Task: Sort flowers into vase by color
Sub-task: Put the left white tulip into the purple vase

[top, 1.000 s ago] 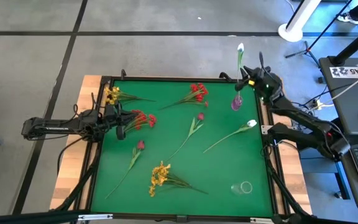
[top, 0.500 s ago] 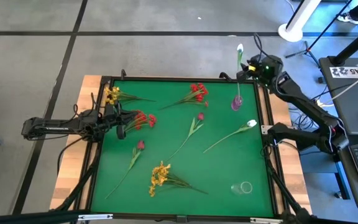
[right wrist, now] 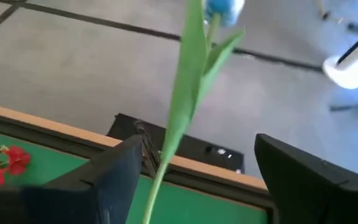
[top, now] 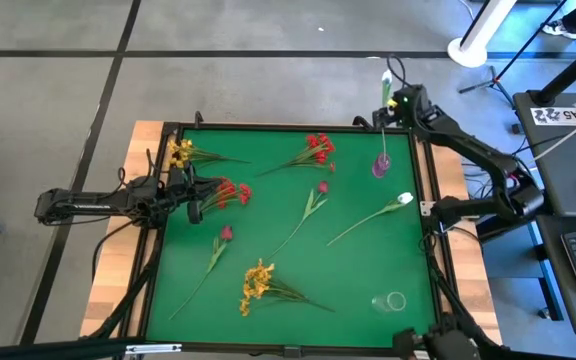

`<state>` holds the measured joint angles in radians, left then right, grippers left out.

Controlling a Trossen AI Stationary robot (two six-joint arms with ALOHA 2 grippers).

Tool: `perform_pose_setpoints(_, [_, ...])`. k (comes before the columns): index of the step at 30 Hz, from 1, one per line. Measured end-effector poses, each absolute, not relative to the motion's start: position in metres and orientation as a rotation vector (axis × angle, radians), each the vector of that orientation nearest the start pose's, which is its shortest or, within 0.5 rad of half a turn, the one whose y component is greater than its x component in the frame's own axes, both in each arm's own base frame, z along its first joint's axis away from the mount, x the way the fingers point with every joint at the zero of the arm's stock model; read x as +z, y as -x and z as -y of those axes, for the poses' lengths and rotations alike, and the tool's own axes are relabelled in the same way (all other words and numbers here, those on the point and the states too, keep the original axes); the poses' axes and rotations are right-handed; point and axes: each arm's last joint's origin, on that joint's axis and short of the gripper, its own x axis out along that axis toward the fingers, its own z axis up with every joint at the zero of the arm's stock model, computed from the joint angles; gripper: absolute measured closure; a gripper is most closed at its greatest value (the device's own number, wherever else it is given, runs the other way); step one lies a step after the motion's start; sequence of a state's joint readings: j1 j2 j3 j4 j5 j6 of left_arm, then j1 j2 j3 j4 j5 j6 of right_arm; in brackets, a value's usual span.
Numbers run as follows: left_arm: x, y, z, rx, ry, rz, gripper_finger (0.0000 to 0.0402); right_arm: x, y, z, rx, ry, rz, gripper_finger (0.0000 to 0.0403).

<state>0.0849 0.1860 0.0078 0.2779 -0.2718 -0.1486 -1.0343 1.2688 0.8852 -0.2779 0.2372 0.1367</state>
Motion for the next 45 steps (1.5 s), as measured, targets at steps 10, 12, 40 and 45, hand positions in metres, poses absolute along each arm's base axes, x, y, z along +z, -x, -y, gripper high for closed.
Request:
perform_pose_setpoints(10, [0.178,-0.106,-0.017,0.348,0.159,0.127,0.0401,0.256,-0.128,0.250,-1.191,-0.443,-0.476,0.0130])
perform_pose_setpoints(12, [0.177,-0.106,-0.017,0.349,0.158,0.127,0.0401,0.255,-0.128,0.251,-1.188,-0.438,-0.476,0.0139])
perform_pose_setpoints(40, [0.178,-0.106,-0.017,0.349,0.159,0.127,0.0401,0.240,-0.135,0.263,-1.165,-0.374,-0.535,0.0339])
perform_pose_setpoints(45, [0.178,-0.106,-0.017,0.348,0.159,0.127,0.0401,0.241,-0.135,0.263,-1.159,-0.348,-0.540,0.0391])
